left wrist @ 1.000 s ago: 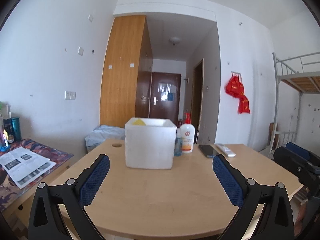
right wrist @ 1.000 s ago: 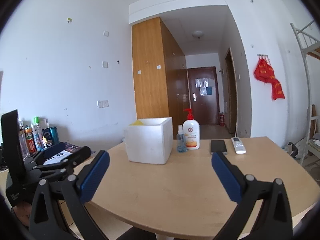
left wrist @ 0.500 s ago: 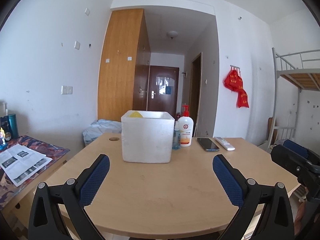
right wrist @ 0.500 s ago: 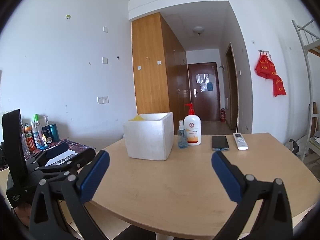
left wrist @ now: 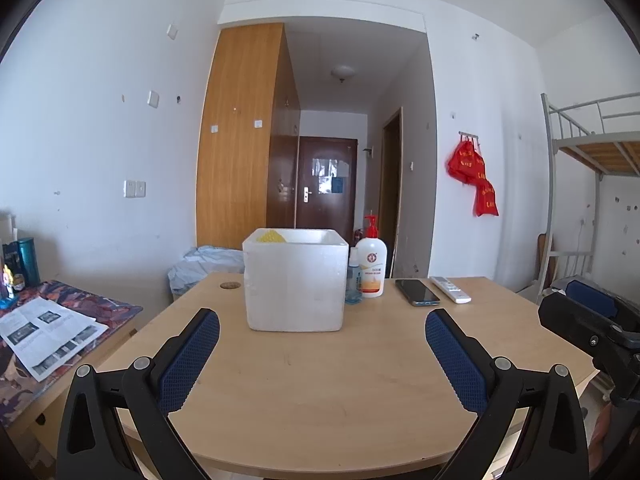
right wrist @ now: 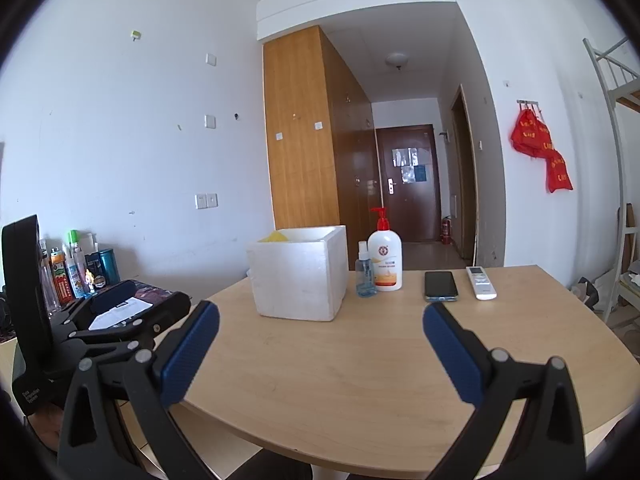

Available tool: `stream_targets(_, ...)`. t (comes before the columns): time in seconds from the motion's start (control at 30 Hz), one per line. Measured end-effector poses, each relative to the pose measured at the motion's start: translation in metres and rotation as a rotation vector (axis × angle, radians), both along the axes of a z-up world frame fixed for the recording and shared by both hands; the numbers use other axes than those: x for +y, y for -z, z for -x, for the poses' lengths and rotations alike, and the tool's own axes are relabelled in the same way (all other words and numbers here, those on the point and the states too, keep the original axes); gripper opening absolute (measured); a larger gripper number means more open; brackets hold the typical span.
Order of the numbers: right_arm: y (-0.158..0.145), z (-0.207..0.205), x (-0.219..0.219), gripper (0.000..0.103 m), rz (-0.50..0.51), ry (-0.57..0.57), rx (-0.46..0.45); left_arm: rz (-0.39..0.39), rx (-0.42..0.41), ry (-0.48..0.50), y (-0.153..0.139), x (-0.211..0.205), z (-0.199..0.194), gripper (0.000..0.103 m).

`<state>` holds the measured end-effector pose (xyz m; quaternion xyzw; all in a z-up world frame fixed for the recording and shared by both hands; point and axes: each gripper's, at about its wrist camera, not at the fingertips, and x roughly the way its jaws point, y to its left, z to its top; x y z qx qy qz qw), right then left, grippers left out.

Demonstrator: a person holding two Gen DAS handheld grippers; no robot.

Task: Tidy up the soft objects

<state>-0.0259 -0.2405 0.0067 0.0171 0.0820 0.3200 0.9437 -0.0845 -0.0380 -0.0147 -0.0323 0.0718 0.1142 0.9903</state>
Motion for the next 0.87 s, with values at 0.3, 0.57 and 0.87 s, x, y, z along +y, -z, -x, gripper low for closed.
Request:
stream_targets(0.3, -0.0002, 0.0, -0.0004, 0.103, 0.008, -0.004, 0.004, -0.003, -0.003, 0.0, -0.0005, -0.0015, 0.0022, 0.103)
stream_targets(0.57, 0.0004, -0.0014, 0.0035, 0.103, 0.014, -0.007, 0.006, -0.003, -0.004, -0.003, -0.0003, -0.0022, 0.0035, 0.103)
stream_targets(0.87, 0.0016, -0.0008, 0.0048, 0.103, 0.016, -0.007, 0.007, -0.016, -0.01, -0.009, -0.0011, -0.0045, 0.0059, 0.103)
